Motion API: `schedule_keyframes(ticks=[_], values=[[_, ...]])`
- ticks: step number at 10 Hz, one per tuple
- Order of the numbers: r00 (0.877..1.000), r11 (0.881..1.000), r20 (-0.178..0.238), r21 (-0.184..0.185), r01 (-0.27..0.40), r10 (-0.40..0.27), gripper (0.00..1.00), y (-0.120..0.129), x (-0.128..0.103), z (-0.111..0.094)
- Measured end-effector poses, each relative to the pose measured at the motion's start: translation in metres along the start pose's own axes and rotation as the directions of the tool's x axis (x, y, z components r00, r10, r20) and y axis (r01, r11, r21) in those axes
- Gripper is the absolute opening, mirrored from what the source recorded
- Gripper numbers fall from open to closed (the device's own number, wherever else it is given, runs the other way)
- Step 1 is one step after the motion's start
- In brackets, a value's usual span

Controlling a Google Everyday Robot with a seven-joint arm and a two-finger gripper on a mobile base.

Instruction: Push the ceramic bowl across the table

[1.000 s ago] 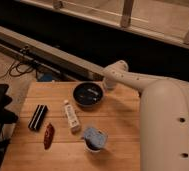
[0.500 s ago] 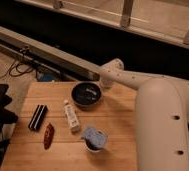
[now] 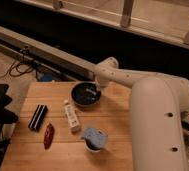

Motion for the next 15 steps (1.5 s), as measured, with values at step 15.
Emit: schedule_keyframes(ticks=[15], values=[[0.991, 0.985, -0.001, -0.114, -0.131, 0.132, 0.15, 0.013, 0.058, 0.030]])
